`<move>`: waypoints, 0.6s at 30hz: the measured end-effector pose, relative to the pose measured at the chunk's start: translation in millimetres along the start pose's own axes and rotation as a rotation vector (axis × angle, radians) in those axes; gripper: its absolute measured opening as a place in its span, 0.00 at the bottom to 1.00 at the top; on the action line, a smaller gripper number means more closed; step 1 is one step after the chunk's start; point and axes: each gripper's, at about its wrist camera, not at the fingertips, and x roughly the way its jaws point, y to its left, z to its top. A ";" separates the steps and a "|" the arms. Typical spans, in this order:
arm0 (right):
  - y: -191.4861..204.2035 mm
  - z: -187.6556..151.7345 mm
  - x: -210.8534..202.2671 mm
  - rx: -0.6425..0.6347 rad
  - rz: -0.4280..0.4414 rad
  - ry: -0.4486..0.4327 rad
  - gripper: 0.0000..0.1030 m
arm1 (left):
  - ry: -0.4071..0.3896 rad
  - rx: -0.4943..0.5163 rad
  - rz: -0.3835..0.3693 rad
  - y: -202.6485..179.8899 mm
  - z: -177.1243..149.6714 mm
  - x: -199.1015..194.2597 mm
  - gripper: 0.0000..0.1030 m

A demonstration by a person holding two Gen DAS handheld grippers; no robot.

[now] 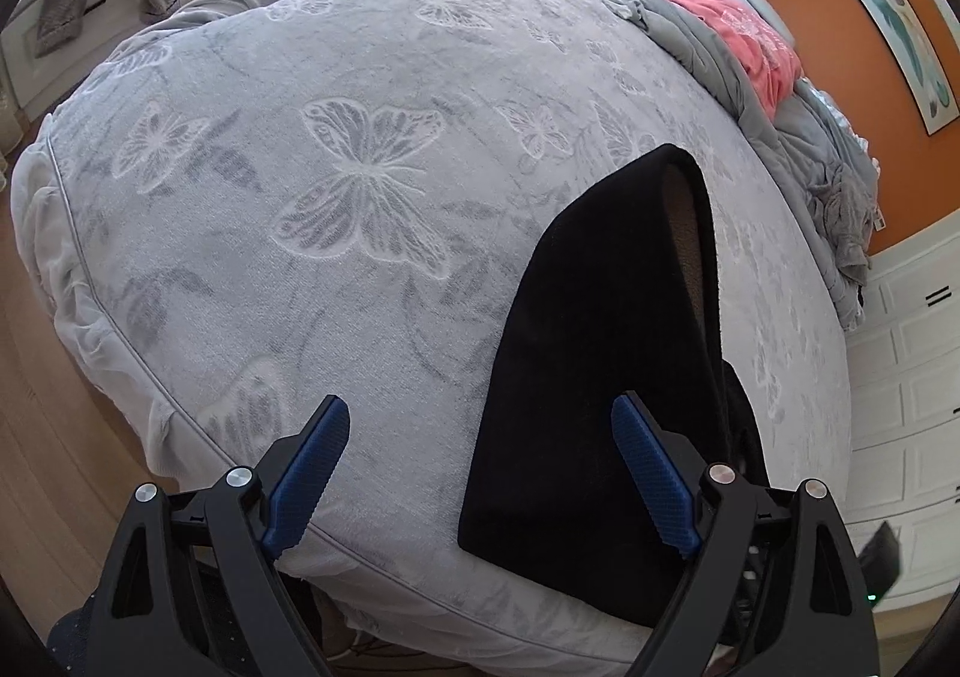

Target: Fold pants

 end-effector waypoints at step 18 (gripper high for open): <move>67.5 48.7 19.0 -0.074 0.329 0.057 0.88 | -0.012 0.108 -0.068 -15.7 -1.5 -9.2 0.84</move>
